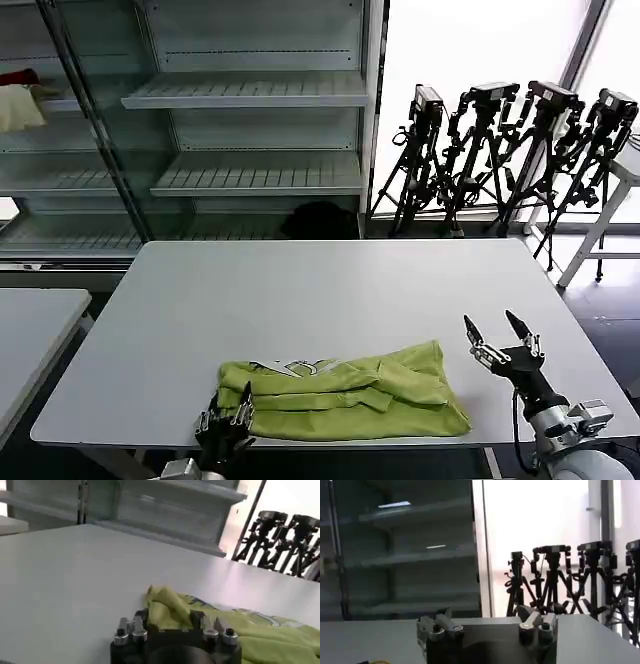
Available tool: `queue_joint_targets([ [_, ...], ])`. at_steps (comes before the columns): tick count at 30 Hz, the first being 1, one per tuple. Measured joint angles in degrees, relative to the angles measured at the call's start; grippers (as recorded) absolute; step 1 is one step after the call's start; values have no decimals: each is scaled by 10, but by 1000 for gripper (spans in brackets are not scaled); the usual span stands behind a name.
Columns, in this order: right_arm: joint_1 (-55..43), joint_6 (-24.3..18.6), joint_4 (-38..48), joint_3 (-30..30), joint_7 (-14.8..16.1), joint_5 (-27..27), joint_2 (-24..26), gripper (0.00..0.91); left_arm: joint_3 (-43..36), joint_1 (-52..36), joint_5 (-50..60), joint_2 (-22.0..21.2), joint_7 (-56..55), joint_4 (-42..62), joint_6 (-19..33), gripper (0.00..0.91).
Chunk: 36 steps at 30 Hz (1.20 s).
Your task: Fold and organize the clothes.
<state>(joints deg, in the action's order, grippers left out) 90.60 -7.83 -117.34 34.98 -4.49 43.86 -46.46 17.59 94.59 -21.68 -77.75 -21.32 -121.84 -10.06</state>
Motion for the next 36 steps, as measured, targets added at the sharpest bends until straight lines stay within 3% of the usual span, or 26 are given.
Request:
queue_joint_targets([
  [9, -1, -6, 2, 0, 4, -3, -6, 907, -6, -10, 8, 5, -7, 6, 13, 0],
  [17, -5, -7, 2, 1, 2, -6, -6, 907, 35, -26, -15, 25, -22, 0, 13, 0],
  [29, -11, -7, 2, -1, -4, -8, -6, 907, 214, -27, -108, 96, -37, 14, 8, 0],
  [36, -18, -6, 1, -6, -7, -11, -7, 907, 304, -12, -135, 111, -40, 4, 12, 0],
])
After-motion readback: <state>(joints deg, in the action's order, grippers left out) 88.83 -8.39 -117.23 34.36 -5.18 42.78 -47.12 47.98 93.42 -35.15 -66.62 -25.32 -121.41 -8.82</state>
